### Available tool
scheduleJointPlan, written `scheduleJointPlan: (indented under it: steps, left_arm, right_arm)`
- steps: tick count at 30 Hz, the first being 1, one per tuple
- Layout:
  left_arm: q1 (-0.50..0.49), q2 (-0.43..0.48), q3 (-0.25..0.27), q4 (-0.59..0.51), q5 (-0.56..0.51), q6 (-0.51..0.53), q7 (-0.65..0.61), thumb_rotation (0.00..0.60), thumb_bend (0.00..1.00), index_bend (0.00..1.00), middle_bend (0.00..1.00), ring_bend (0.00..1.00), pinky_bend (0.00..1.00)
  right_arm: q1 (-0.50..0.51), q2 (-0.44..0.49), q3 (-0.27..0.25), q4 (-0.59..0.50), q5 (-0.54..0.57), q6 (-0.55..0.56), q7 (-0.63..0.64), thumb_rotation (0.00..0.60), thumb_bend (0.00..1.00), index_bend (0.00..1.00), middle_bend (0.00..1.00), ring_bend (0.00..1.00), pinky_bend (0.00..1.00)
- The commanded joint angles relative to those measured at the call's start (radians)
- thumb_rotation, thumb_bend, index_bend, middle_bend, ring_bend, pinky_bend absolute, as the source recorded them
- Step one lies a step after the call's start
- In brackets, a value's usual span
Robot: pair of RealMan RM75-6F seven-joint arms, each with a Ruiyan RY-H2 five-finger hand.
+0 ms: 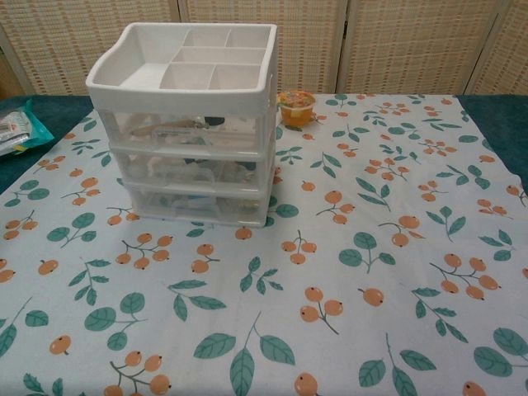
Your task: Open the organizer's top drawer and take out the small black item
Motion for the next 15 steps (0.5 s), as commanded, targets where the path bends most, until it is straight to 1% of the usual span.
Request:
scheduleJointPlan:
  steps: [1,7,11,12,14,15]
  left_arm:
    - [-0.001,0.001,0.0,0.002,0.0,-0.004,-0.002,0.6,0.2,0.0,0.17,0.15,0.19]
    - [0.001,0.004,0.001,0.005,0.012,-0.006,-0.032,0.6,0.2,0.0,0.17,0.15,0.19]
    - [-0.004,0.013,0.007,0.001,0.028,-0.023,-0.089,0.6,0.2,0.0,0.17,0.16,0.2]
    - [-0.007,0.015,0.007,0.003,0.038,-0.024,-0.101,0.6,0.2,0.0,0.17,0.18,0.23]
    - [-0.01,0.012,0.007,0.008,0.058,-0.02,-0.129,0.6,0.2,0.0,0.21,0.25,0.33]
    - [-0.012,0.009,0.007,0.009,0.066,-0.019,-0.143,0.6,0.2,0.0,0.24,0.29,0.4]
  right_arm:
    - [-0.001,0.0,0.0,-0.003,0.001,0.001,-0.002,0.6,0.33,0.14,0.2,0.17,0.25]
    - [-0.008,0.007,0.002,-0.015,-0.007,0.021,-0.007,0.6,0.33,0.14,0.2,0.17,0.25]
    - [-0.01,0.01,0.002,-0.023,-0.01,0.025,-0.015,0.6,0.33,0.14,0.2,0.17,0.25]
    - [-0.009,0.009,0.002,-0.023,-0.008,0.023,-0.016,0.6,0.33,0.14,0.2,0.17,0.25]
    - [-0.009,0.006,0.003,-0.024,-0.005,0.019,-0.018,0.6,0.33,0.14,0.2,0.17,0.25]
    - [-0.008,0.006,0.003,-0.025,-0.004,0.017,-0.019,0.6,0.33,0.14,0.2,0.17,0.25]
